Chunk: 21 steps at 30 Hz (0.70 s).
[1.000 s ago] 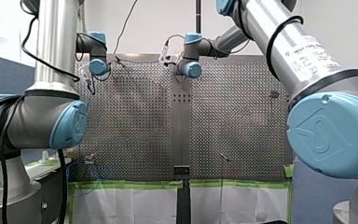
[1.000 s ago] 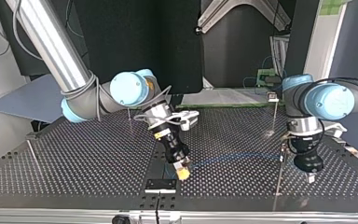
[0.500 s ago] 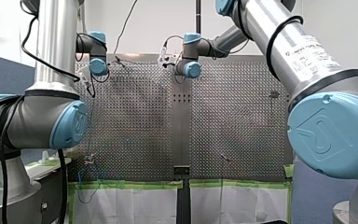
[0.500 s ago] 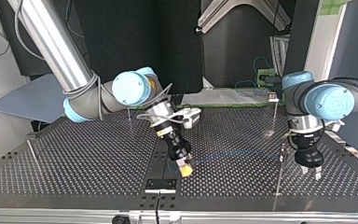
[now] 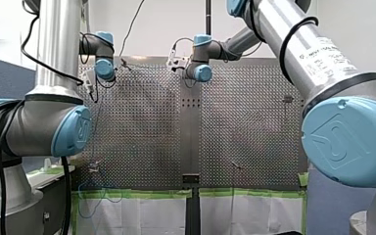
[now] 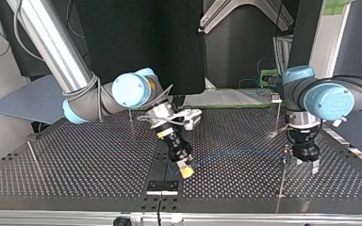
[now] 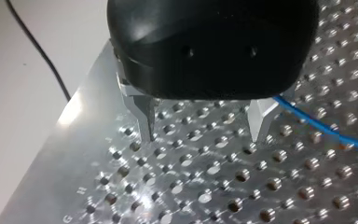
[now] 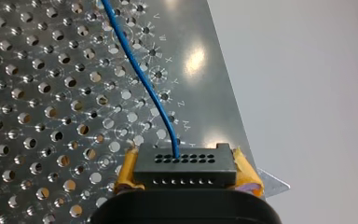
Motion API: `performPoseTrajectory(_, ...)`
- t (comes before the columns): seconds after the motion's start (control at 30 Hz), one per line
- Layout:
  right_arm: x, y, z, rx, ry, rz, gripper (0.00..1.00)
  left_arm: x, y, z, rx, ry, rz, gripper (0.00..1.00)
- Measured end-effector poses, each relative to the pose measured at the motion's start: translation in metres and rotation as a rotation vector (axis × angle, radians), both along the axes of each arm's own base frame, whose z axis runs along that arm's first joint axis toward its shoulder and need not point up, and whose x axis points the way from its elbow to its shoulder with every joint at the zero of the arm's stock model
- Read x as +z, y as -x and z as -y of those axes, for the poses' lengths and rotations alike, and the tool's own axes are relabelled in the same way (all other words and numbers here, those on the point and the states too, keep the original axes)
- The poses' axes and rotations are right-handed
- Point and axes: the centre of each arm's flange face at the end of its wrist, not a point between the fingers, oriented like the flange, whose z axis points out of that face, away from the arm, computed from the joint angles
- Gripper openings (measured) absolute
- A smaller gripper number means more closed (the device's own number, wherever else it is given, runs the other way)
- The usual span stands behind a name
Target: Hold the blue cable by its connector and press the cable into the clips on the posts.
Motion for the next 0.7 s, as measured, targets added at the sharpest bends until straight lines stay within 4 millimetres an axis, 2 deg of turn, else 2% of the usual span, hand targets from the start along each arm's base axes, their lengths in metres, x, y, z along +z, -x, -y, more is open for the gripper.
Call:
performPoseTrajectory(0.3,0.0,0.001,0.002,-0.002,0.003,0.001,0.0,-0.005,0.04,0.021,-0.072,-0.002,-0.083,1.0)
performPoseTrajectory(0.57,-0.001,0.002,0.003,-0.003,0.003,0.0,0.0,-0.011,0.082,0.024,-0.054,0.006,-0.16,1.0)
performPoseTrajectory(0.7,0.0,0.002,0.003,-0.003,0.003,0.0,0.0,-0.004,0.098,0.023,-0.043,-0.004,-0.174,1.0)
